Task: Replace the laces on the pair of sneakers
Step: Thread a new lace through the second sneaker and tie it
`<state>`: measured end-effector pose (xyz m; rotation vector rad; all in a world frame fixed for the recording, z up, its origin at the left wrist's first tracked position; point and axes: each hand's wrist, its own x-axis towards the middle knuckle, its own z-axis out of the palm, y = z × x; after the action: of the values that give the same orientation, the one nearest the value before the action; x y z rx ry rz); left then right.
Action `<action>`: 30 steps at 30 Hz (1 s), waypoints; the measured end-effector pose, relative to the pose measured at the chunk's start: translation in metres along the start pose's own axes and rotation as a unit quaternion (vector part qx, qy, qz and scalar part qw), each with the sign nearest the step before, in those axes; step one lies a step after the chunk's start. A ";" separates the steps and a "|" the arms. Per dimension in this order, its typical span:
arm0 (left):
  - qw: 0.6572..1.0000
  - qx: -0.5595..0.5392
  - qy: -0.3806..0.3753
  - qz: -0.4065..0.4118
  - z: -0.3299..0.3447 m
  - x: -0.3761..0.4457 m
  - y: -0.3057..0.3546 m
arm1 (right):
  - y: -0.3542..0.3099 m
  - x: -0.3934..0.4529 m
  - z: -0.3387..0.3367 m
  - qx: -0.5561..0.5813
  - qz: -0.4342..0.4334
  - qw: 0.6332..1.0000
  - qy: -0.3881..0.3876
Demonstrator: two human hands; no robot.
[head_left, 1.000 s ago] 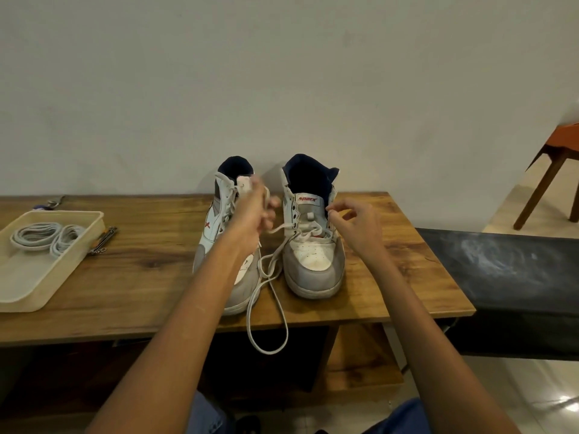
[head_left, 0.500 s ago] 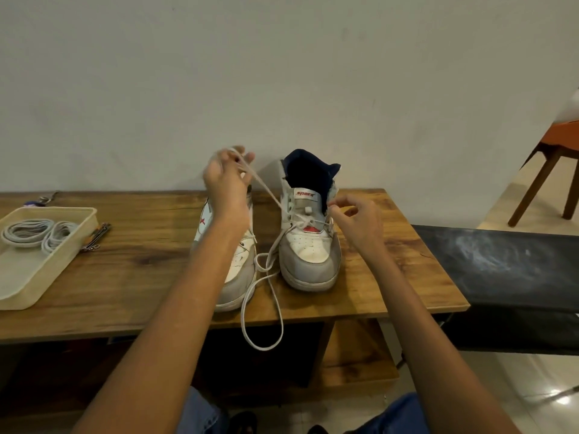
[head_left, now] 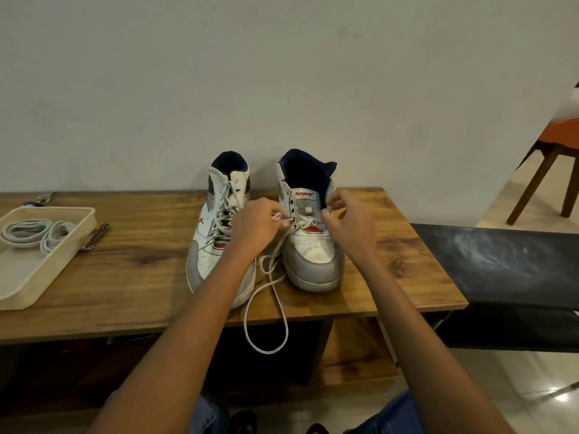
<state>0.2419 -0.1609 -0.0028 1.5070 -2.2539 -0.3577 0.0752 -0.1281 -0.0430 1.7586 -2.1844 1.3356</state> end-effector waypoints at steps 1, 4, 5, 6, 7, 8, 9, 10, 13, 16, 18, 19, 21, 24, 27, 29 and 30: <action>1.000 -0.001 0.028 -0.008 -0.003 0.000 0.000 | 0.000 0.000 0.000 0.002 0.005 1.000 0.002; 0.987 -0.002 0.155 -0.050 -0.014 0.000 -0.006 | 0.000 0.000 0.000 0.008 0.018 1.000 0.002; 0.979 -0.004 0.195 -0.067 -0.019 0.001 -0.012 | 0.000 0.001 0.000 0.008 0.022 1.000 0.002; 0.970 -0.012 0.227 -0.086 -0.024 0.003 -0.017 | 0.000 0.001 -0.001 0.008 0.026 1.000 0.003; 0.960 -0.025 0.256 -0.108 -0.027 0.003 -0.022 | 0.000 0.001 -0.001 0.007 0.028 1.000 0.005; 0.950 -0.042 0.283 -0.124 -0.030 0.003 -0.025 | 0.000 0.001 0.000 0.007 0.028 1.000 0.004; 0.940 -0.063 0.307 -0.132 -0.032 0.003 -0.026 | 0.000 0.001 0.000 0.006 0.027 1.000 0.004; 0.932 -0.086 0.327 -0.130 -0.032 0.003 -0.025 | -0.001 0.001 0.000 0.004 0.027 1.000 0.003; 0.929 -0.141 0.320 -0.118 -0.023 0.008 -0.023 | -0.003 0.001 0.000 -0.003 0.032 0.999 0.008; 0.964 -0.146 0.190 -0.112 -0.012 0.012 -0.024 | -0.001 0.000 -0.004 -0.009 0.034 0.999 0.018; 0.984 -0.108 0.118 -0.084 -0.004 0.010 -0.019 | 0.002 0.000 -0.007 -0.012 0.039 0.999 0.024; 0.989 -0.089 0.098 -0.062 -0.001 0.008 -0.014 | 0.004 0.001 -0.008 -0.012 0.042 0.999 0.025; 0.995 -0.070 0.063 -0.021 0.005 0.005 -0.004 | 0.005 0.002 -0.010 -0.013 0.038 0.999 0.022; 0.996 -0.089 0.019 0.018 0.011 0.007 0.002 | 0.003 0.006 -0.014 -0.003 0.012 1.000 -0.012; 0.988 -0.150 -0.023 0.021 0.013 0.010 0.003 | 0.001 0.013 -0.024 0.016 -0.018 0.996 -0.091; 0.986 -0.163 -0.035 0.030 0.014 0.010 0.003 | 0.000 0.014 -0.026 -0.039 -0.030 0.988 -0.149; 0.986 -0.161 -0.037 0.034 0.014 0.009 0.003 | -0.002 0.013 -0.025 -0.076 -0.023 0.982 -0.173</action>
<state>0.2294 -0.1684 -0.0123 1.2650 -2.1680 -0.7291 0.0608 -0.1225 -0.0190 2.0933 -2.3170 0.8783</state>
